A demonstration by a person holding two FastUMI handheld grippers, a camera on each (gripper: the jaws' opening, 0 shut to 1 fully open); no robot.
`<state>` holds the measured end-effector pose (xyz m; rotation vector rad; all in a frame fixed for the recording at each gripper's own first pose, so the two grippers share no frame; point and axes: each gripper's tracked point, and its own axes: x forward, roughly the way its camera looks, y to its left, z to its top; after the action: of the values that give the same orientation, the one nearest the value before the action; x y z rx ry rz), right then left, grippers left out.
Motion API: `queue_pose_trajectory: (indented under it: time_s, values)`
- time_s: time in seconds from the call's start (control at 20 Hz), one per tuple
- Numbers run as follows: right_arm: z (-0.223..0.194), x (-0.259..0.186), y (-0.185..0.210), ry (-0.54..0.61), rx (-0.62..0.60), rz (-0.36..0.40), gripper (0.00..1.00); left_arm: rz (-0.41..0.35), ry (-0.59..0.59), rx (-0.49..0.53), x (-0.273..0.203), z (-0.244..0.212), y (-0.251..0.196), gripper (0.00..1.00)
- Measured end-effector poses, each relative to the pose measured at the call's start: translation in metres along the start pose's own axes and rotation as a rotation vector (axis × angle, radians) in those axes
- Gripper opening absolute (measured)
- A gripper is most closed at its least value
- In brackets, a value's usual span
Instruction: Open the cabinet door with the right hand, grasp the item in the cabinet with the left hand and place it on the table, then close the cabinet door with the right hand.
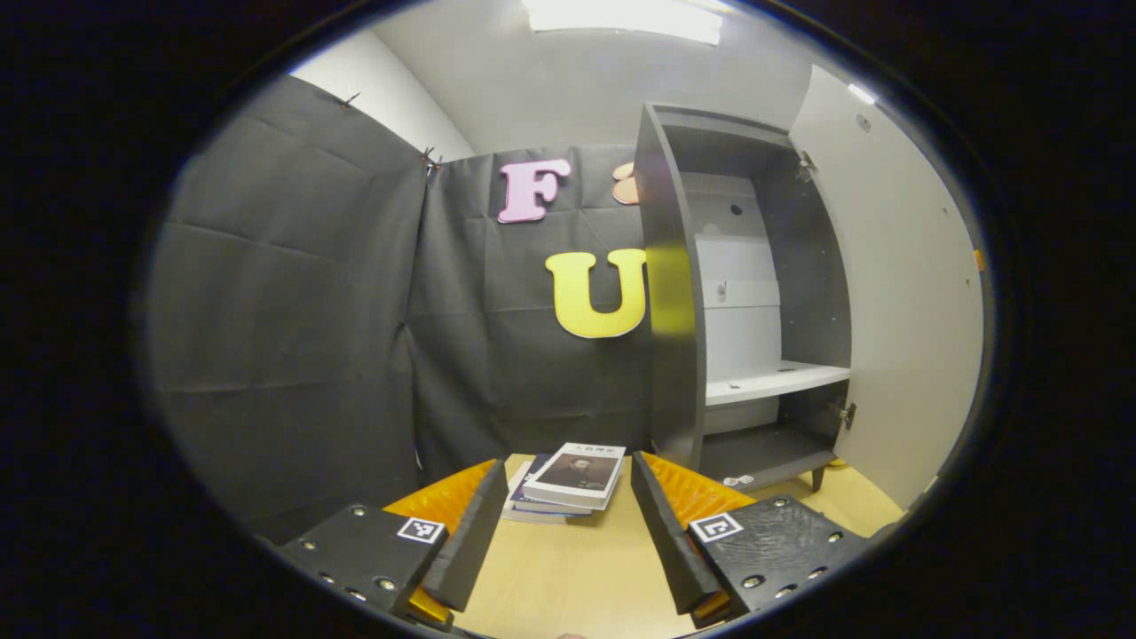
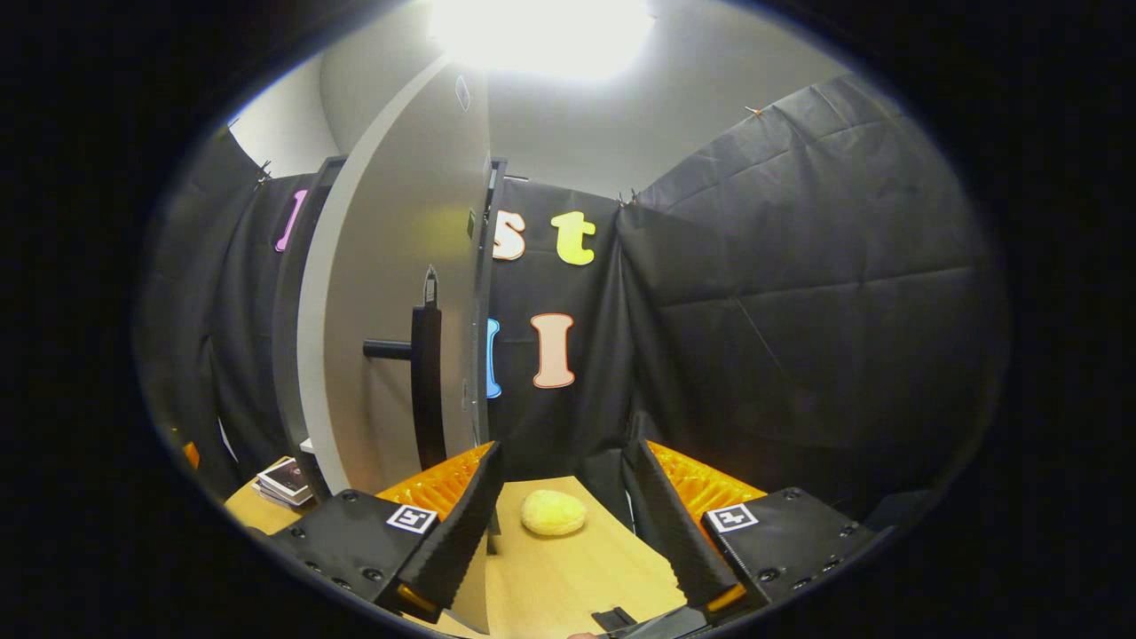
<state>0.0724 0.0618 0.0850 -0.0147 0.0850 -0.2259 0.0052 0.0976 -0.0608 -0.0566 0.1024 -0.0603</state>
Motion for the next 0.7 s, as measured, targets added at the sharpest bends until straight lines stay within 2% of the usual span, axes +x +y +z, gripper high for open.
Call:
queue_pose_trajectory:
  time_s: [0.1,0.15,0.55,0.6,0.7]
  values:
    - [0.001,-0.002,0.015,0.001,0.000,0.022,0.95,-0.001,0.002,-0.006,-0.003,-0.001,0.007,0.84]
    - [0.003,-0.003,0.023,0.002,-0.001,0.036,0.92,0.000,0.001,-0.007,-0.004,-0.001,0.012,0.84]
    - [0.001,-0.004,0.100,0.016,0.045,0.174,0.94,0.031,0.012,-0.031,-0.017,-0.007,0.041,0.84]
    - [-0.001,-0.001,0.110,0.022,0.058,0.187,0.97,0.036,0.016,-0.029,-0.018,-0.009,0.045,0.84]
    - [-0.004,0.001,0.125,0.032,0.089,0.218,0.95,0.045,0.024,-0.031,-0.020,-0.010,0.051,0.84]
